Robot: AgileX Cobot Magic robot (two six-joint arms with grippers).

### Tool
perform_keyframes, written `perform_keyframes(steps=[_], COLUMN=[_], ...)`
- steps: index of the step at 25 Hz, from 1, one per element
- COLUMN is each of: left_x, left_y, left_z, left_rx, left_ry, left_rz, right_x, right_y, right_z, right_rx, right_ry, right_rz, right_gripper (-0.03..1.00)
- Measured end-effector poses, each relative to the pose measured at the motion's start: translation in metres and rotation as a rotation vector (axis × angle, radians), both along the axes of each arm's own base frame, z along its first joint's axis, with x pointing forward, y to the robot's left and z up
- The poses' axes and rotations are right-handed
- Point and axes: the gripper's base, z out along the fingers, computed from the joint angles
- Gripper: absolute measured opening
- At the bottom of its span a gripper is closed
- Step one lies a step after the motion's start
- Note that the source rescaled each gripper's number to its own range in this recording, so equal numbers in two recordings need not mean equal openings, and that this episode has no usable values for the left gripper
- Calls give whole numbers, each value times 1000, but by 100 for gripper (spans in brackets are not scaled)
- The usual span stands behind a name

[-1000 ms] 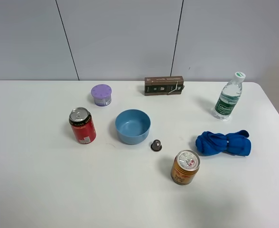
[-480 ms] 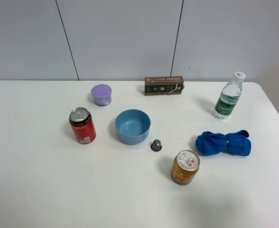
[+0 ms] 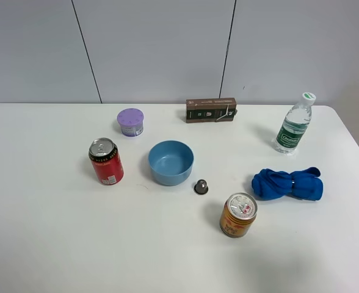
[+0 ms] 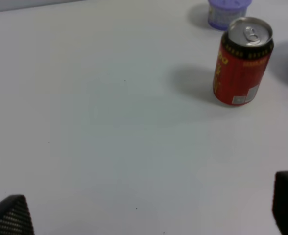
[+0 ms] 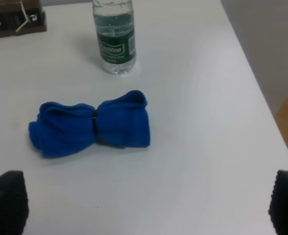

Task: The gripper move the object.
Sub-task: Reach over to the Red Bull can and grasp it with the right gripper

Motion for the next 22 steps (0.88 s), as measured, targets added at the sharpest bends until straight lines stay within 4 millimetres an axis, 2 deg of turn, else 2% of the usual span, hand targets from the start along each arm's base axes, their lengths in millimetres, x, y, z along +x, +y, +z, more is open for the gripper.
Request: perform_keyframes(steps=[4,12,14,17,22], left_x=[0,0,0,0,0], left_y=[0,0,0,0,0], left_z=[0,0,0,0,0], left_rx=[0,0,0,0,0], left_ry=[0,0,0,0,0], left_rz=[0,0,0,0,0], right_x=[12,56,67,83,115], right_y=[-1,-3,-3,-4,-5], right_z=[0,-9,-5,17,68], right_rx=[2,19,37,46,38], right_ry=[79,370,414,413,416], right_rz=[-2,-1,-3,-6,0], right_gripper=[100,100,100,100,100])
